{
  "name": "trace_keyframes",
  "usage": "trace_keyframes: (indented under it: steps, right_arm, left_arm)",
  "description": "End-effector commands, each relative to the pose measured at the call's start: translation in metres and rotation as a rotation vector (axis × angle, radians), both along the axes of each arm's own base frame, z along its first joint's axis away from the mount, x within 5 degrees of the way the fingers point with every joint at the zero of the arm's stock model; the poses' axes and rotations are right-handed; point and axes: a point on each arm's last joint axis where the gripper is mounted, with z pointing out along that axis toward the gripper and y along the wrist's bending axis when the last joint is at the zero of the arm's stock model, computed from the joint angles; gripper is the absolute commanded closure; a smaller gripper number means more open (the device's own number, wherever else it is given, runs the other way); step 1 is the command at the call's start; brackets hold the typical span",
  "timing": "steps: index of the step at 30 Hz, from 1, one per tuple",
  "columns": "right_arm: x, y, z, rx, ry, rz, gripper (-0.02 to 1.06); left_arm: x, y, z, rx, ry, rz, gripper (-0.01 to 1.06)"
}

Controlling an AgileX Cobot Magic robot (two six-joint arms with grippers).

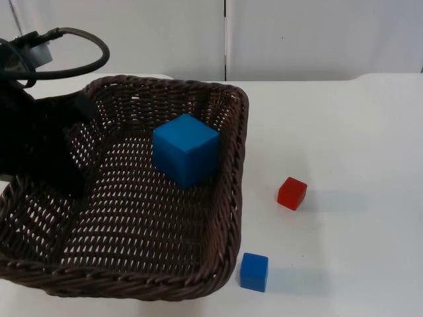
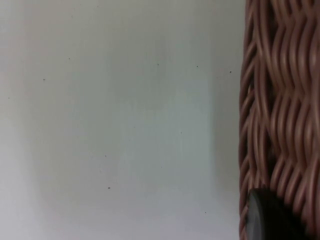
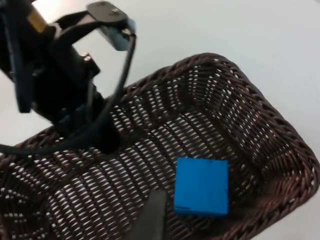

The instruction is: Pick up the basket with the left hand and place the largest block into the basket with the right hand.

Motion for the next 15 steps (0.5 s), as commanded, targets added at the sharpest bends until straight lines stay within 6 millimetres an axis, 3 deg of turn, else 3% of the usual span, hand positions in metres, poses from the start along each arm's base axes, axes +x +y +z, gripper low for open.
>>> trace_keyframes:
  steps: [1,8,15]
  right_arm:
    - [-0.011,-0.012,-0.008,0.057,-0.062,-0.053,0.21]
    - [-0.029,-0.031,-0.019,0.06,-0.085,-0.075,0.21]
    - [-0.042,-0.041,-0.01,0.061,-0.101,-0.065,0.21]
  left_arm:
    - [-0.001,-0.001,0.005,-0.018,-0.016,0.001,1.05]
    - [0.002,-0.001,0.005,-0.009,-0.044,0.014,1.05]
    - [0.01,0.001,0.006,-0.003,-0.121,0.055,1.05]
